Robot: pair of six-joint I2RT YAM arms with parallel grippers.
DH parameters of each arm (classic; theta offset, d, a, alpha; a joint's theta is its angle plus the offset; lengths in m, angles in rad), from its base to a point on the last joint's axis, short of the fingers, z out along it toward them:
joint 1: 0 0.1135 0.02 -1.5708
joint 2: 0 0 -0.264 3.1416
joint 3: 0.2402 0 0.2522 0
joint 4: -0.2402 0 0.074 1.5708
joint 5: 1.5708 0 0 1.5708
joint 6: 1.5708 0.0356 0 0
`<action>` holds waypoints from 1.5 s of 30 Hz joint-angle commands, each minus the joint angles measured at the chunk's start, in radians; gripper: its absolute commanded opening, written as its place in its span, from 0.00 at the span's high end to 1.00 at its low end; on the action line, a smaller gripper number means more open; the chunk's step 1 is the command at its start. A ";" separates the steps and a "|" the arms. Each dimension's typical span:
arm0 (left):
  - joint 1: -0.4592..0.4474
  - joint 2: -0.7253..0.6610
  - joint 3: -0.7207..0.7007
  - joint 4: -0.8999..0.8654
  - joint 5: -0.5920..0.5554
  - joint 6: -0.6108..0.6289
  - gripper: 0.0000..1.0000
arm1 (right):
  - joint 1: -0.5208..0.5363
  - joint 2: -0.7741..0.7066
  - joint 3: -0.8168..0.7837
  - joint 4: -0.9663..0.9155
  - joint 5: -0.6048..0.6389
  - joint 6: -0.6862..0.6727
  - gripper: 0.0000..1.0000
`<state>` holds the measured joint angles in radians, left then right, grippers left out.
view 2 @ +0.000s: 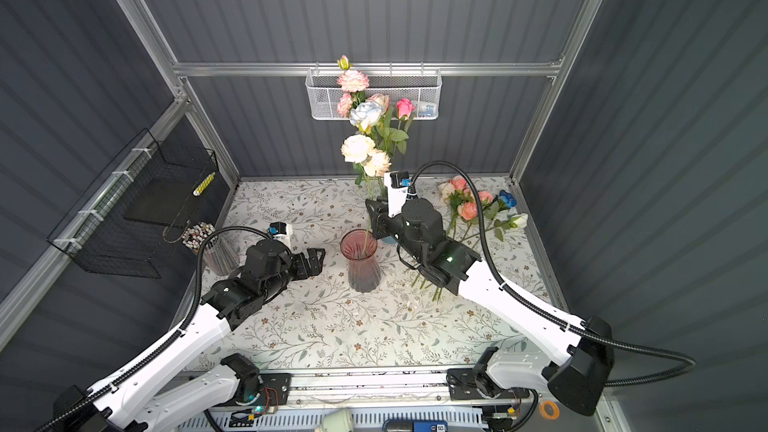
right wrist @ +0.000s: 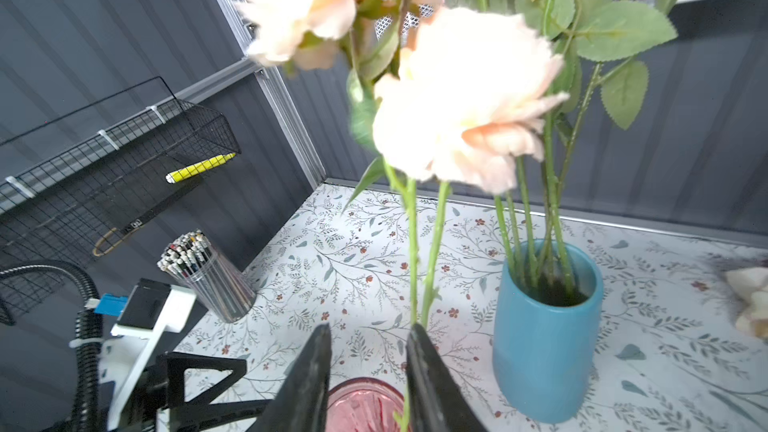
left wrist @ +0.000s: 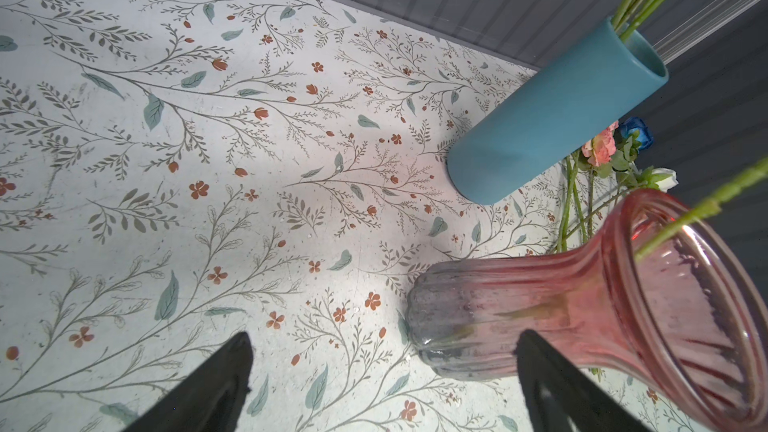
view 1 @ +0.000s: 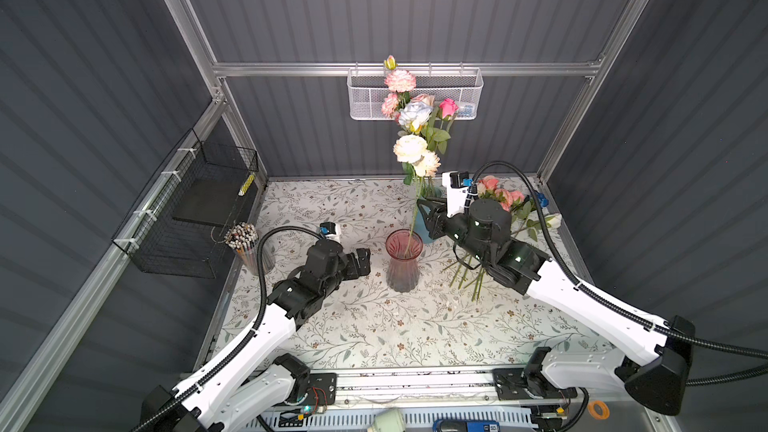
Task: Arrange flowers in a vase
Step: Place the flower in the vase, then pick up the flower from the flowers.
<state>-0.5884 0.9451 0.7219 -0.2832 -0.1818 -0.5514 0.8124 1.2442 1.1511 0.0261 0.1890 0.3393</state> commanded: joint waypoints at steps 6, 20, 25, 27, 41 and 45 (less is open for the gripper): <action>0.000 0.035 0.074 0.023 0.041 0.036 0.01 | 0.011 -0.096 -0.032 -0.072 0.027 0.015 0.50; -0.001 -0.019 0.093 0.075 0.128 0.141 0.01 | -0.078 -0.328 -0.135 -0.200 0.186 -0.009 0.45; -0.001 -0.089 0.046 0.150 0.161 0.142 0.01 | -0.396 -0.286 -0.178 -0.290 0.026 0.124 0.47; -0.001 -0.114 0.015 0.192 0.185 0.137 0.01 | -0.506 -0.211 -0.179 -0.310 -0.042 0.164 0.48; -0.001 -0.084 -0.071 0.301 0.360 0.079 0.03 | -0.827 0.508 0.080 -0.379 -0.370 0.256 0.72; -0.001 -0.068 -0.081 0.316 0.346 0.074 0.02 | -0.829 0.621 0.183 -0.409 -0.387 0.240 0.71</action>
<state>-0.5884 0.8669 0.6540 -0.0013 0.1585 -0.4644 -0.0174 1.8305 1.2705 -0.3435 -0.1509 0.5835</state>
